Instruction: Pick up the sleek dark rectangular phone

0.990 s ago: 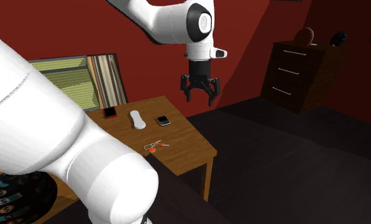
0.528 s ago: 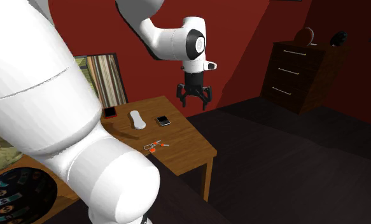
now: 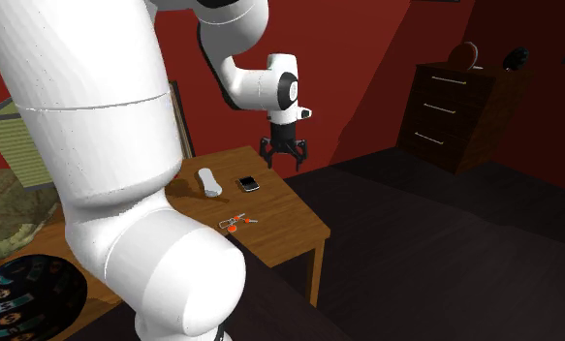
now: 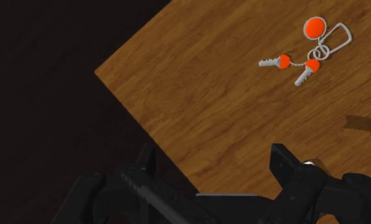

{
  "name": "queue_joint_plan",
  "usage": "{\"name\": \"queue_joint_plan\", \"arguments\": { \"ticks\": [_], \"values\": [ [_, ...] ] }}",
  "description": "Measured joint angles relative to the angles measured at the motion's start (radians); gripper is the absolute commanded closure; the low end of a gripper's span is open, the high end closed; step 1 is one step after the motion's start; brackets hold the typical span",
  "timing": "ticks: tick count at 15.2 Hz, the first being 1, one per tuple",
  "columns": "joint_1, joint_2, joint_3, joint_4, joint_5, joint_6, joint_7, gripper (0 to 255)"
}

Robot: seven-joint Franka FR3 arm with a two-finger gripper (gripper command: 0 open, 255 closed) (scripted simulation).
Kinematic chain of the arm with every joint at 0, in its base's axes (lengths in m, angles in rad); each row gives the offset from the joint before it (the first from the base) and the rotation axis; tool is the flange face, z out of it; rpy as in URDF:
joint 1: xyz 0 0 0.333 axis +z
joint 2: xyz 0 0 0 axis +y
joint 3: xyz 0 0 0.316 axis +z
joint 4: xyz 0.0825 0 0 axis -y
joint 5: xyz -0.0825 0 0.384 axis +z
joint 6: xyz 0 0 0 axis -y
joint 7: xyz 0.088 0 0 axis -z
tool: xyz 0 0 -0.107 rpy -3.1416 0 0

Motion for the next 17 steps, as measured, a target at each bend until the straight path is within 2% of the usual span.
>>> {"name": "queue_joint_plan", "arguments": {
  "ticks": [8, 17],
  "values": [
    [0.074, 0.259, 0.049, 0.152, -0.069, 0.113, -0.017, 0],
    [0.176, 0.524, 0.076, 0.356, -0.158, 0.178, -0.052, 0]
  ]
}}
